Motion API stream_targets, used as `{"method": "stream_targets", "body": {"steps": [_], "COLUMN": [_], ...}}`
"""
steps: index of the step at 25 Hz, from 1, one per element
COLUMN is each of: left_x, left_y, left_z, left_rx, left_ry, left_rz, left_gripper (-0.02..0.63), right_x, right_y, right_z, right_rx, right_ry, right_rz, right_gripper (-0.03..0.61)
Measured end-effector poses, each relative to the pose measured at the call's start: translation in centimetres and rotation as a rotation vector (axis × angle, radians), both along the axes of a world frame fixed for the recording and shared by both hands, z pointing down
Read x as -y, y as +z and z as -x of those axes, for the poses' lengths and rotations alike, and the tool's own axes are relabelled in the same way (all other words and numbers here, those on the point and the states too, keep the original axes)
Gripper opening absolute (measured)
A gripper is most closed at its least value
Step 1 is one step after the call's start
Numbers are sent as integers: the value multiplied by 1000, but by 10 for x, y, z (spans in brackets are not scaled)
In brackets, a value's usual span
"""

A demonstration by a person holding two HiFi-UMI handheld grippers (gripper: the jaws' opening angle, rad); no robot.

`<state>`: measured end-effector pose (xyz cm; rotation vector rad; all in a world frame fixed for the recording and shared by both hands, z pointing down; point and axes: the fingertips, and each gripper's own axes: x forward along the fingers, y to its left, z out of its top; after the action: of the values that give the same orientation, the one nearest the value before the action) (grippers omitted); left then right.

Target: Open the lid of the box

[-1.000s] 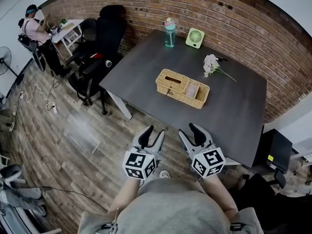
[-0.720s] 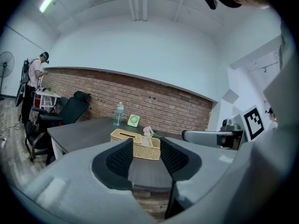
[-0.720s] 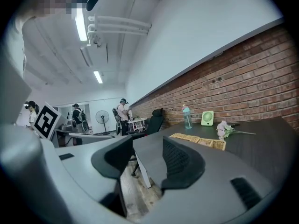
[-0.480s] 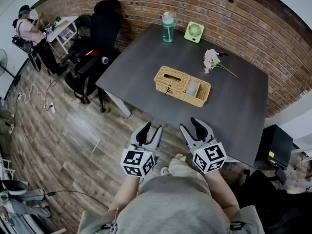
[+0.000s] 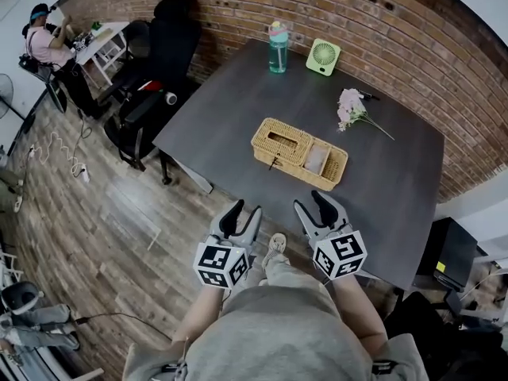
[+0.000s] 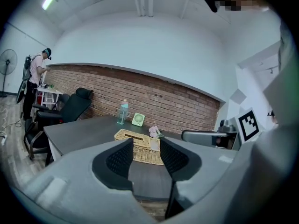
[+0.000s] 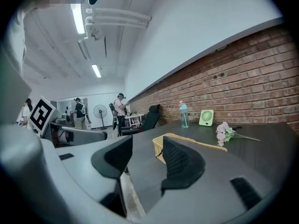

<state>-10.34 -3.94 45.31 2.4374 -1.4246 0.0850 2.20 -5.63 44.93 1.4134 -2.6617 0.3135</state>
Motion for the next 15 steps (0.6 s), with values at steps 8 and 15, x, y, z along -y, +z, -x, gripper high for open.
{"method": "stream_targets", "body": {"steps": [8, 15], "left_x": [53, 85], "left_y": [0, 8], "left_z": [0, -4], "left_rx": [15, 4], "left_ry": [-20, -29], "left_rz": [14, 49], "left_gripper": [183, 183], "right_x": [58, 94], "right_y": [8, 29], "right_z": [-5, -10], "right_rx": [-27, -58], "right_ry": [-9, -19], "right_rz": [20, 65], "right_gripper": [201, 201]}}
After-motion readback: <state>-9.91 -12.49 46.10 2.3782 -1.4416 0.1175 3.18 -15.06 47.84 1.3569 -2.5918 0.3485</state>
